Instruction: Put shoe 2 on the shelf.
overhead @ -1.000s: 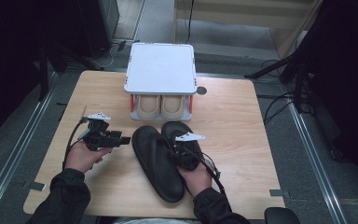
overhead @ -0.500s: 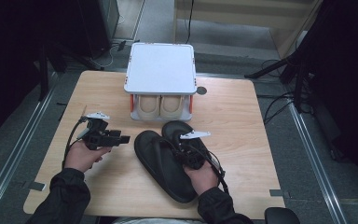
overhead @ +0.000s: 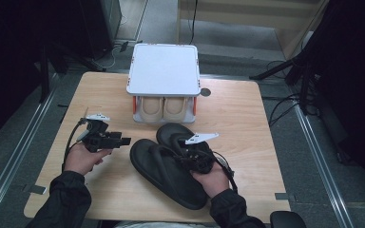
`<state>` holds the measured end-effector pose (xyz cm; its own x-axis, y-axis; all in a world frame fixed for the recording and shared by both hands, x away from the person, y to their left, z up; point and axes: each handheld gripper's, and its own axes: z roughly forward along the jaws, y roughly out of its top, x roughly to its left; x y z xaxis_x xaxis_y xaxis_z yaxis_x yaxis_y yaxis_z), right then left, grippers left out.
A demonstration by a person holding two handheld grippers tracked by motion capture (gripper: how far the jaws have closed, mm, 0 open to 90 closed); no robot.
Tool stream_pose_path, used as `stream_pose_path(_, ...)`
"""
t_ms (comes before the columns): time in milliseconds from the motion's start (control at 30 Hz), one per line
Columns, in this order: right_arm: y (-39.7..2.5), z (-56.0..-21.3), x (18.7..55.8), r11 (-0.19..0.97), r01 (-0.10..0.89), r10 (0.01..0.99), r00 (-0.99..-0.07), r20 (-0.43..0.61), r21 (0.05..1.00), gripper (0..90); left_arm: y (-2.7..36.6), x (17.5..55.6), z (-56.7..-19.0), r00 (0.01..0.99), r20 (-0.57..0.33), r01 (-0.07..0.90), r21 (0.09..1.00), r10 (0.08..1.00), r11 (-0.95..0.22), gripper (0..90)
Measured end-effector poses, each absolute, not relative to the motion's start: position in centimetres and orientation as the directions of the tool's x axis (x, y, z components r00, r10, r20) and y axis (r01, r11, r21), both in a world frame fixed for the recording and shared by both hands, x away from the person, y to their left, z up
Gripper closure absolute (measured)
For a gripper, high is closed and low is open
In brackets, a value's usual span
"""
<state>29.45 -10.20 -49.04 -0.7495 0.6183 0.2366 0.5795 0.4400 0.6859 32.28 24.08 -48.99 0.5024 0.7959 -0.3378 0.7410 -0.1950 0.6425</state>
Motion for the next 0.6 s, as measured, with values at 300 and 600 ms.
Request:
stream_pose_path(300,-9.7,-48.7,30.4,0.545,0.474,0.478,-0.853,0.208,0.691,76.3,24.9,31.6,-49.1,0.489,-0.327,0.744,0.64,0.809,-0.191,41.4)
stream_pose_path(600,-9.1,-48.7,32.1,0.576,0.466,0.384,-0.88,0.28,0.672,76.3,26.4,30.3,-49.3,0.445,-0.326,0.757,0.635,0.834,-0.156,40.7)
